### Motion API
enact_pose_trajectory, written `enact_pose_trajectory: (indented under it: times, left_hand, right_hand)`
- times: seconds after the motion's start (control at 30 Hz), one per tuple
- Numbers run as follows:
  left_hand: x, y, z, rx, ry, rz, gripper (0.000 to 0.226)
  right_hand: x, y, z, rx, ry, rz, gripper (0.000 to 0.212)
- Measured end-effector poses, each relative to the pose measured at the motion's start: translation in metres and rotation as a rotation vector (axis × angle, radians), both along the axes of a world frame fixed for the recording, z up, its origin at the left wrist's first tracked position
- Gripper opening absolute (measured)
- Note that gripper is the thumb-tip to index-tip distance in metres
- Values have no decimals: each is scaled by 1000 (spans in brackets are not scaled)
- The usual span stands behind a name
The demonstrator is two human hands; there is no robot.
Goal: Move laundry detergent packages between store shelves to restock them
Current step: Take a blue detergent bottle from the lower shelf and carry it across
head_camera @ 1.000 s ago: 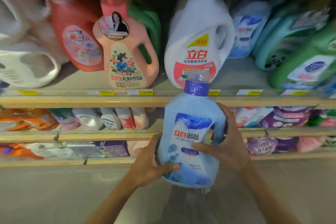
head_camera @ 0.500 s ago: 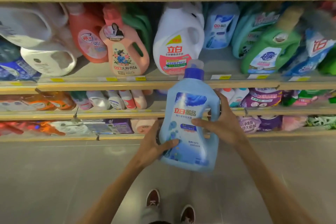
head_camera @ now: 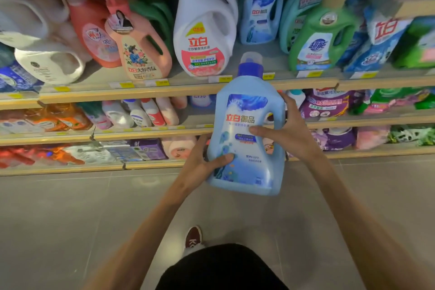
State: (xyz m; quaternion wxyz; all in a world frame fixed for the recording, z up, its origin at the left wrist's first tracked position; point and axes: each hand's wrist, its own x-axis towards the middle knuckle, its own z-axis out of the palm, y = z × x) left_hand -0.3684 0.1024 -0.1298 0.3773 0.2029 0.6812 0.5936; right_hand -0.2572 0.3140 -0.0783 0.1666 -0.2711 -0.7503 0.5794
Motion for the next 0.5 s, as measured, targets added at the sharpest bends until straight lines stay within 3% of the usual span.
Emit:
enact_pose_trajectory:
  times: [0.5]
  left_hand:
    - [22, 53, 6, -13, -8, 1, 77]
  right_hand:
    - [12, 60, -4, -17, -12, 17, 95]
